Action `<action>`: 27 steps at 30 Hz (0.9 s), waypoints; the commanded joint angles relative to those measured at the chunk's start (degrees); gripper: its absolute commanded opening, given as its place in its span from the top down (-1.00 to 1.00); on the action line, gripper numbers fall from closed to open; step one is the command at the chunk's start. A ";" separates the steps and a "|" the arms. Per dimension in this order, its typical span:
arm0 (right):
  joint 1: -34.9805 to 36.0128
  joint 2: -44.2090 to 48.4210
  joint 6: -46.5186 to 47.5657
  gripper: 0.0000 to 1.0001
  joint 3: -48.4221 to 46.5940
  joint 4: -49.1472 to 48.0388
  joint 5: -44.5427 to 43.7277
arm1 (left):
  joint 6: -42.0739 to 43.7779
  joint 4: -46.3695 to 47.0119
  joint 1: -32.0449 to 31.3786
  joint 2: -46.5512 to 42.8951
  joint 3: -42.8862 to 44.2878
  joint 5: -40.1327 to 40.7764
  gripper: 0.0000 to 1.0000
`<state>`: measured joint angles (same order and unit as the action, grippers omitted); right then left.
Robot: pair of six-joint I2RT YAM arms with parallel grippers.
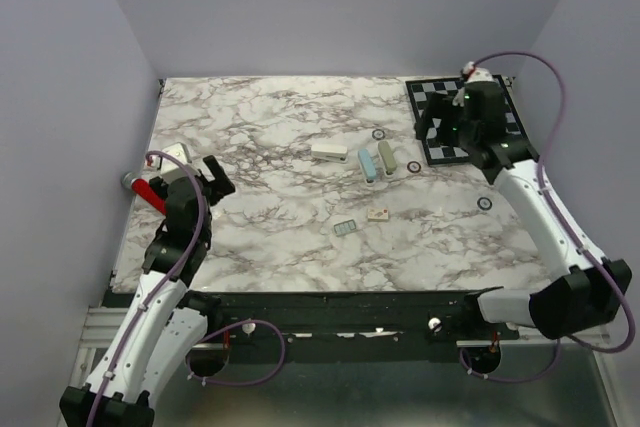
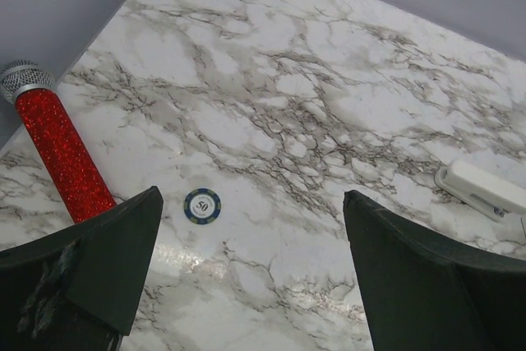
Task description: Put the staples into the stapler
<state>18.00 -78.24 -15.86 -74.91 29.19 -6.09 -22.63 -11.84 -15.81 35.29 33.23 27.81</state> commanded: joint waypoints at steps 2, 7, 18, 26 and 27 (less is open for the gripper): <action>-11.21 12.65 -2.42 -1.00 8.02 -4.05 -0.06 | -4.61 -1.25 2.98 1.97 4.55 -1.89 -0.98; -14.22 26.08 0.64 -1.00 12.94 -4.58 -6.12 | -5.41 -3.98 3.25 2.68 8.68 0.83 -0.98; -13.87 44.22 6.19 -1.00 21.74 -8.53 -11.66 | 4.17 -1.01 3.25 -6.01 13.96 8.57 -0.98; -11.67 44.93 8.73 -1.00 22.36 -9.24 -12.02 | 7.96 0.15 3.25 -9.09 15.99 11.74 -0.97; -11.32 45.10 9.17 -1.00 22.53 -9.33 -11.93 | 8.04 0.41 3.25 -9.79 15.64 11.82 -0.97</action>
<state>5.39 -33.71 -9.41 -53.23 21.87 -16.08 -17.32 -12.29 -12.86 26.92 48.31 36.40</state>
